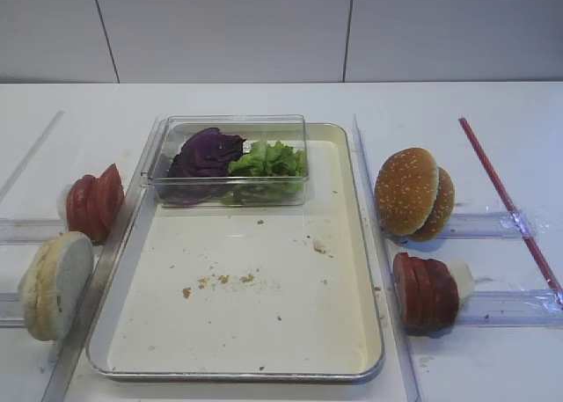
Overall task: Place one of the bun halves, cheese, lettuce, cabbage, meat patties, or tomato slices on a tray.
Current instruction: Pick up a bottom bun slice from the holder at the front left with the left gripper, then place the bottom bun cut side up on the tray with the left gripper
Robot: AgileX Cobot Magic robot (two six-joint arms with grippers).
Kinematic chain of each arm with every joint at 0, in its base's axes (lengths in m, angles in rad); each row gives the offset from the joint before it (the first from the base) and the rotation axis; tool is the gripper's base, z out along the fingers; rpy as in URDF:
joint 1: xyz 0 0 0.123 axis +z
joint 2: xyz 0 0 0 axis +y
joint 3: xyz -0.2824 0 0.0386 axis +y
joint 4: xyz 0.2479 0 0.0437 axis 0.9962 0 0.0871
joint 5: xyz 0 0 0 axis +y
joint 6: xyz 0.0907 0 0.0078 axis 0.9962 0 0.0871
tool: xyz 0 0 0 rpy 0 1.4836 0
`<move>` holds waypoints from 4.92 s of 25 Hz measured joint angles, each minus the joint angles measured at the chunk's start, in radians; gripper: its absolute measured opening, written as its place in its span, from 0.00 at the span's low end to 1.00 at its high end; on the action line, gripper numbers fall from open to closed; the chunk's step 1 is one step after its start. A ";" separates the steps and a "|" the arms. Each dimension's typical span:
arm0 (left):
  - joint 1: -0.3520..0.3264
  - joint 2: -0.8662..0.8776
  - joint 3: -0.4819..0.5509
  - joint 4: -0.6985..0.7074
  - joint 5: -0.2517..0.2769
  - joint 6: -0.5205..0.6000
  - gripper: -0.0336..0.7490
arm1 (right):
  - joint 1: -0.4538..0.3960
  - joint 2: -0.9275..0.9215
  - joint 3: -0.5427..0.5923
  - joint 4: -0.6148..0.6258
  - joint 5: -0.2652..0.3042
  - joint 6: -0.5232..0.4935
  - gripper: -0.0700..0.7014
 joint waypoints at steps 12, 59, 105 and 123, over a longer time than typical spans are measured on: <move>0.000 0.439 -0.218 0.038 -0.014 0.000 0.50 | 0.000 0.000 0.000 0.000 0.000 -0.001 0.85; -0.300 0.919 -0.334 0.073 -0.034 -0.221 0.42 | 0.000 0.000 0.000 0.000 0.000 -0.006 0.85; -0.302 0.857 -0.383 -0.015 -0.038 -0.317 0.11 | 0.000 0.000 0.000 0.000 0.000 -0.002 0.85; -0.302 1.036 -0.388 -0.530 -0.113 0.134 0.10 | 0.000 0.000 0.000 0.000 0.000 -0.002 0.85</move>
